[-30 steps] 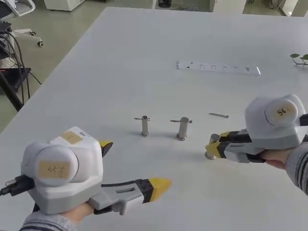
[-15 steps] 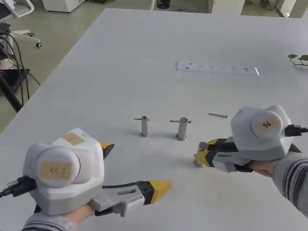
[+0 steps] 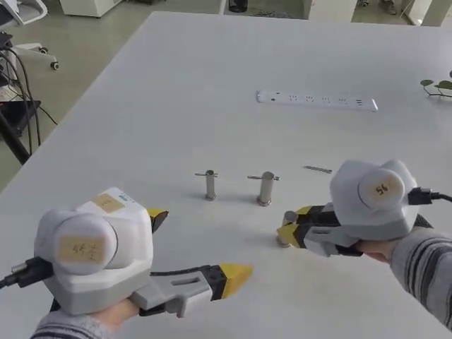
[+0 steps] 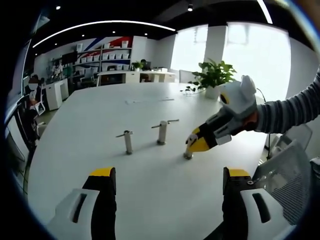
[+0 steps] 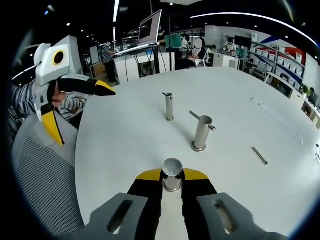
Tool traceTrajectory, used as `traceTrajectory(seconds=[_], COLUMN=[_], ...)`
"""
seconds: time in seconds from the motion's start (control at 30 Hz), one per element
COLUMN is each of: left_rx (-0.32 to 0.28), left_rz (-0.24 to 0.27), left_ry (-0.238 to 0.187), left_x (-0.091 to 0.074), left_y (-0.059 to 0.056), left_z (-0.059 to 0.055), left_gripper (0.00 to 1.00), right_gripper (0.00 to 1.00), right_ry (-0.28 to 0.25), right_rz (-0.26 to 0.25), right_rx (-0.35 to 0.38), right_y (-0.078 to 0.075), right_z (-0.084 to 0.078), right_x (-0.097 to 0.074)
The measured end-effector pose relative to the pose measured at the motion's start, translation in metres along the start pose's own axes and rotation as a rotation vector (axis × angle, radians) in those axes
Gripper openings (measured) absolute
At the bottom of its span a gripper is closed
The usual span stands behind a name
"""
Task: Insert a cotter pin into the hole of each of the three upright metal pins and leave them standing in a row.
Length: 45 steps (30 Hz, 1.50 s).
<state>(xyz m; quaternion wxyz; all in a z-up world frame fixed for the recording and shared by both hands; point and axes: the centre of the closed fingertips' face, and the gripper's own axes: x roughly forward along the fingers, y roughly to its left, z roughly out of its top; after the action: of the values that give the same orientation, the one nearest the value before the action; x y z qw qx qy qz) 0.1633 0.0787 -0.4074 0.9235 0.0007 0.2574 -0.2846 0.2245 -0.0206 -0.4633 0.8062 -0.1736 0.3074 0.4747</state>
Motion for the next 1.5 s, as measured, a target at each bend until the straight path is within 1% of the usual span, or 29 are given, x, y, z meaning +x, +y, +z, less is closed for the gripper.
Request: traceTrajectory(seconds=[0.07, 0.13, 0.2, 0.27, 0.4, 0.47, 0.57, 0.7, 0.83, 0.87, 0.97, 1.03, 1.13, 1.23, 1.33, 1.43, 1.5], left_rx=[-0.001, 0.000, 0.003, 0.006, 0.005, 0.006, 0.008, 0.006, 0.004, 0.004, 0.007, 0.010, 0.008, -0.001, 0.002, 0.016, 0.007], left_rz=[-0.001, -0.002, -0.003, -0.006, -0.008, -0.007, -0.007, -0.007, -0.009, -0.010, -0.012, -0.011, -0.015, -0.026, -0.033, -0.024, -0.021], left_ry=[0.000, 0.001, 0.006, 0.014, 0.011, 0.012, 0.015, 0.015, 0.015, 0.016, 0.026, 0.023, 0.018, 0.021, 0.021, 0.020, 0.028], left_x=[0.000, 0.000, 0.001, 0.001, 0.001, 0.001, 0.001, 0.001, 0.002, 0.002, 0.003, 0.003, 0.004, 0.006, 0.007, 0.007, 0.008], left_y=[0.000, -0.001, -0.001, -0.002, -0.003, -0.003, -0.002, -0.003, -0.002, -0.002, -0.001, 0.000, 0.000, 0.000, -0.001, 0.000, 0.002], left_z=[0.000, 0.000, -0.001, -0.002, -0.001, -0.001, -0.001, 0.000, 0.001, 0.002, 0.002, 0.003, 0.004, 0.006, 0.008, 0.010, 0.009], left_gripper=[0.87, 0.87, 0.87, 0.87, 0.87, 0.87, 0.88, 0.89, 0.90, 0.90, 0.91, 0.91, 0.92, 0.94, 0.95, 0.96, 0.96], right_gripper=[0.08, 0.09, 0.09, 0.09, 0.09, 0.11, 0.17, 0.23, 0.26, 0.26, 0.25, 0.25, 0.25, 0.25, 0.25, 0.25, 0.25], right_ry=[0.005, 0.006, 0.006, 0.007, -0.004, -0.005, -0.017, -0.006, -0.005, 0.010, 0.027, 0.038, 0.060, 0.077, 0.099, 0.116, 0.120], right_rz=[0.000, -0.001, 0.005, 0.007, 0.011, 0.004, 0.006, 0.007, 0.026, 0.031, 0.035, 0.032, 0.020, 0.011, 0.001, -0.009, -0.008], right_rx=[-0.030, -0.026, -0.005, -0.009, -0.012, -0.023, -0.007, -0.010, 0.005, 0.007, 0.012, 0.008, -0.007, -0.023, -0.036, -0.045, -0.039], right_y=[0.001, 0.001, 0.001, 0.001, 0.002, 0.001, -0.001, -0.004, -0.006, -0.007, -0.010, -0.014, -0.025, -0.035, -0.049, -0.063, -0.072], right_z=[-0.001, -0.001, -0.001, -0.001, -0.001, -0.001, 0.002, 0.002, 0.003, 0.001, -0.001, -0.002, -0.007, -0.006, -0.004, -0.001, 0.002], right_x=[-0.001, 0.000, 0.000, 0.000, 0.000, -0.001, -0.004, -0.012, -0.022, -0.025, -0.033, -0.039, -0.044, -0.049, -0.051, -0.053, -0.053])
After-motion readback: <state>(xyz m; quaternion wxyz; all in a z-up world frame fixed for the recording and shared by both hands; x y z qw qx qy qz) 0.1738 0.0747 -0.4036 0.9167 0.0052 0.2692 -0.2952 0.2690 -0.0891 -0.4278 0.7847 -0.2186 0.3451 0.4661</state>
